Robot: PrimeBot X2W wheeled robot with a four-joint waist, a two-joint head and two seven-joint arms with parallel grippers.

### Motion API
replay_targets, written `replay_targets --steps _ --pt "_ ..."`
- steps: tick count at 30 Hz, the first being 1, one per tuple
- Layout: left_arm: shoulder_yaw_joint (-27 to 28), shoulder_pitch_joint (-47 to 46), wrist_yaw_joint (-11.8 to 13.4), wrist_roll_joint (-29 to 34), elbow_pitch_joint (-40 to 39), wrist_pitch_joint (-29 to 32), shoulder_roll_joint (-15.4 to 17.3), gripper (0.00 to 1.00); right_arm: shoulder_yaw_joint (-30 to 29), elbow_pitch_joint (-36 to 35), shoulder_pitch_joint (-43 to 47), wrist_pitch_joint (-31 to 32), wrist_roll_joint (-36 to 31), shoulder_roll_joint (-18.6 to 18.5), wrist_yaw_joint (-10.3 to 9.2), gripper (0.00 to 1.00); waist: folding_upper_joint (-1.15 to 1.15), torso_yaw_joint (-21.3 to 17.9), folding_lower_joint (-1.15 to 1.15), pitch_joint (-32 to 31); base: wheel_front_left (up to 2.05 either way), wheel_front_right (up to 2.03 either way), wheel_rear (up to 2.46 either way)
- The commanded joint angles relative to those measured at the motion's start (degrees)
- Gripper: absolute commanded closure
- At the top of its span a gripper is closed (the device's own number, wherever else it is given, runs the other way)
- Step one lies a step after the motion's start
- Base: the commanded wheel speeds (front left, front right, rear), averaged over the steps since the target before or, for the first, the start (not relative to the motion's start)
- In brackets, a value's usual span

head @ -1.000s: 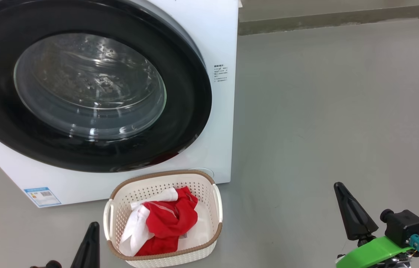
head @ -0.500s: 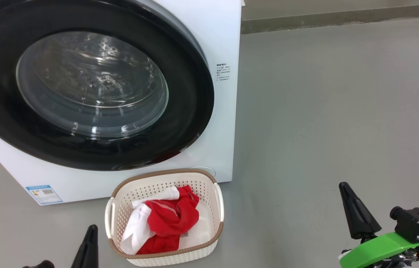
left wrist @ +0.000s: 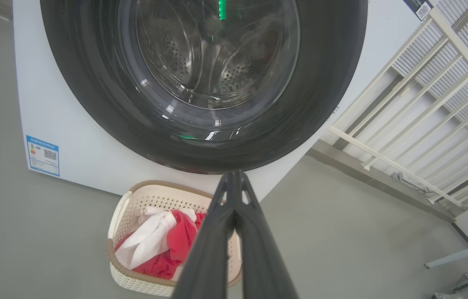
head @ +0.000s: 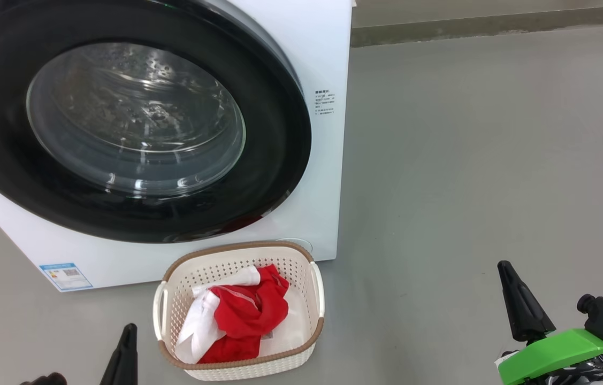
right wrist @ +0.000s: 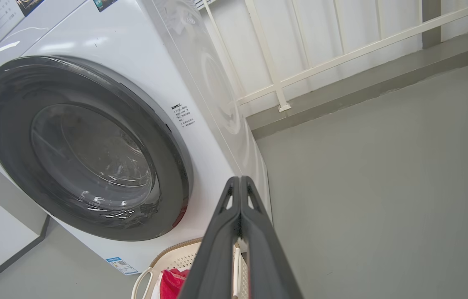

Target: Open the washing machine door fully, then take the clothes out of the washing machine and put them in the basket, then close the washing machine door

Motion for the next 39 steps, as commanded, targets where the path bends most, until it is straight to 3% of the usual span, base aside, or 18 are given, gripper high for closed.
replay_targets --steps 1,39 --pt "1.12 -2.8 -0.49 -1.21 -1.03 0.32 0.32 1.0 -0.18 -1.23 -2.58 0.37 1.33 -0.45 -0.05 1.0 0.0 0.03 -0.01 0.01 0.0 0.0 0.0" --pt "4.38 -6.04 -2.66 -23.47 1.85 6.77 -1.26 1.0 -3.06 -0.37 -3.99 6.87 25.14 0.53 -0.12 1.0 0.0 1.25 -0.01 0.5 0.0 0.0 0.0"
